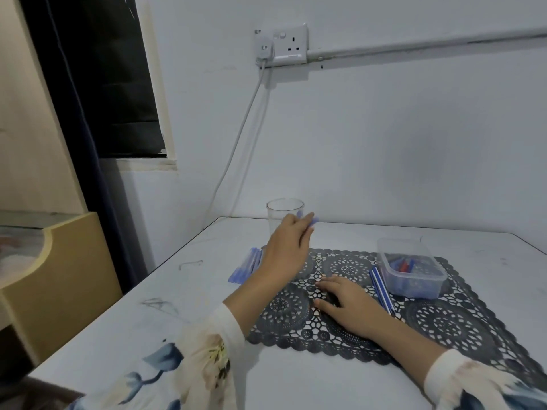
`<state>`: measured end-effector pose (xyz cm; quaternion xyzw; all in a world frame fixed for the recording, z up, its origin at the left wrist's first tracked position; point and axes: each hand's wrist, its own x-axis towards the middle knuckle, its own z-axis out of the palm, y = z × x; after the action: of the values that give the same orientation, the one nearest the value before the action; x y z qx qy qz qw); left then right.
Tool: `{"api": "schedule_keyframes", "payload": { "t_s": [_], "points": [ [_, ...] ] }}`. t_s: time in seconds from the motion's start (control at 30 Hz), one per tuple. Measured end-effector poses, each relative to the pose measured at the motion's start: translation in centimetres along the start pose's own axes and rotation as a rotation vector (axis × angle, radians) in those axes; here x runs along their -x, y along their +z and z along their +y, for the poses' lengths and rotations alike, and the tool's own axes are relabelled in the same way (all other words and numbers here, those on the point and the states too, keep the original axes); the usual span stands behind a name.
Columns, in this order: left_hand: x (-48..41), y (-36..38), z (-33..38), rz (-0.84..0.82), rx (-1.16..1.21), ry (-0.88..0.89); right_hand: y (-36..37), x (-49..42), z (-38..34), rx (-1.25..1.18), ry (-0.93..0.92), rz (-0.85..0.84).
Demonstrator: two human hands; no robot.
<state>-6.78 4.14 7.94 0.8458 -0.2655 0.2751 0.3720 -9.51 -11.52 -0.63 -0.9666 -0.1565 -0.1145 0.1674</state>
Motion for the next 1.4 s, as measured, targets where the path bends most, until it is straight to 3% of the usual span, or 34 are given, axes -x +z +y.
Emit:
{"api": "schedule_keyframes", "payload": {
  "t_s": [0.17,0.37,0.7,0.93,1.17,1.4],
  "points": [
    [4.0,1.8,-1.9,-0.186,0.027,-0.107,-0.3,0.1,-0.2,-0.062,0.046,0.158],
    [4.9,2.2,-2.1,-0.192,0.143,-0.247,-0.7,0.4,-0.2,-0.1,0.024,0.291],
    [4.8,2.0,-2.7,-0.254,0.016,-0.034,-0.9,0.2,0.4,0.118,-0.147,0.421],
    [4.6,1.7,-2.9,-0.212,0.017,-0.08,-1.8,0.3,0.6,0.265,-0.232,0.469],
    [4.9,1.6,-2.6,-0.219,-0.131,0.06,-2.0,0.4,0.7,0.305,-0.307,0.557],
    [5.2,1.4,-1.1,-0.321,-0.091,-0.052,-2.3,0.3,1.5,0.393,-0.444,0.677]
  ]
}}
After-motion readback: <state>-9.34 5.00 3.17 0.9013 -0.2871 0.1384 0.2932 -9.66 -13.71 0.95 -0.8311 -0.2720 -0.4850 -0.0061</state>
